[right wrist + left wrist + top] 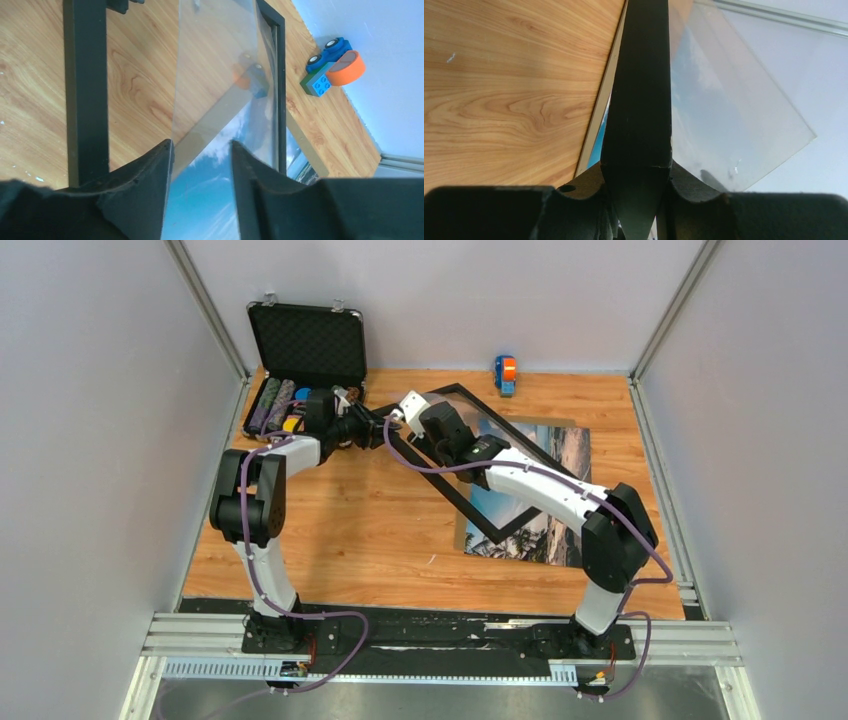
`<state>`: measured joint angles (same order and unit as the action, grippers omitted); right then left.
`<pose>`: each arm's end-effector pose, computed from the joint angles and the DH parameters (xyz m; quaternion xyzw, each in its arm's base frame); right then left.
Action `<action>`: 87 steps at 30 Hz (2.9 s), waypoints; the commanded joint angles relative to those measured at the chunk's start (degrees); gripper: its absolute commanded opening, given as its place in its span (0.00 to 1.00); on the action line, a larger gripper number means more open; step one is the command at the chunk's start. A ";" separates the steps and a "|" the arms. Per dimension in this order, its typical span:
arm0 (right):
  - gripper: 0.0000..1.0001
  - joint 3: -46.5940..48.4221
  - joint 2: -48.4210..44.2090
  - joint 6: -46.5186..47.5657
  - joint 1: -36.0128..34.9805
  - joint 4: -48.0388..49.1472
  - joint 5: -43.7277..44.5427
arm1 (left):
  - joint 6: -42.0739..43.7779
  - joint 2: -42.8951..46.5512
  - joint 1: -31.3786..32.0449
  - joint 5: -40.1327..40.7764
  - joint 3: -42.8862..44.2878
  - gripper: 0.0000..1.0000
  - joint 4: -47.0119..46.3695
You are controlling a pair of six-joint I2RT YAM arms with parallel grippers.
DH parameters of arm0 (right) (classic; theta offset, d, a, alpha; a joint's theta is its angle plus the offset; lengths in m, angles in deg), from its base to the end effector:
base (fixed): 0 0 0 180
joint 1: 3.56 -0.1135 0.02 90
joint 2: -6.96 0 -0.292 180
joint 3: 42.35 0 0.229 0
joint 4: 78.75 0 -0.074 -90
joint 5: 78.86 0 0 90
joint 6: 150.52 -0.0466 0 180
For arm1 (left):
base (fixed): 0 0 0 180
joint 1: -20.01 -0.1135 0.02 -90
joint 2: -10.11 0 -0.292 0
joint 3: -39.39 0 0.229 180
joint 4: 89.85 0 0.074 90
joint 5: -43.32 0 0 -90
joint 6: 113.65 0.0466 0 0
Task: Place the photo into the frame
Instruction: Turn over the photo frame at the center of the board, then pick up the photo frame item from the photo frame.
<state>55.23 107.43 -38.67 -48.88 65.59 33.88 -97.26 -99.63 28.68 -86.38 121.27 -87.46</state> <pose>0.2893 0.2670 0.3162 -0.4173 0.7831 -0.0873 0.4528 0.4067 -0.0921 0.2260 -0.2952 0.7789 -0.5300 0.1591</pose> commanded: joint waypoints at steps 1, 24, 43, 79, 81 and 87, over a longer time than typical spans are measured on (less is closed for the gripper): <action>0.42 1.32 1.08 0.42 0.10 0.24 1.67 | 2.50 0.77 -0.05 4.65 -0.58 0.00 -1.26; 0.00 14.13 1.02 5.79 0.14 -4.89 4.68 | 3.73 0.08 -0.05 5.37 -1.56 0.00 -0.82; 0.00 23.88 -3.86 2.99 0.14 -10.29 0.19 | 5.45 -1.05 -0.05 6.27 -1.45 0.00 0.69; 0.00 20.23 -20.54 -4.60 24.85 -11.55 -9.79 | 29.59 11.98 -4.94 -2.47 16.08 0.00 28.66; 0.00 19.49 -21.08 -4.77 25.54 -11.55 -10.26 | 30.14 13.63 -5.82 -3.08 16.74 0.00 30.25; 0.00 18.49 -22.04 -4.74 26.50 -11.45 -10.57 | 28.56 20.33 -10.19 -6.57 18.50 0.00 31.53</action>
<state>73.81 87.60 -42.50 -22.85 52.02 24.52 -70.70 -85.48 21.82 -90.16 136.18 -57.21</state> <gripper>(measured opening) 0.003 0.347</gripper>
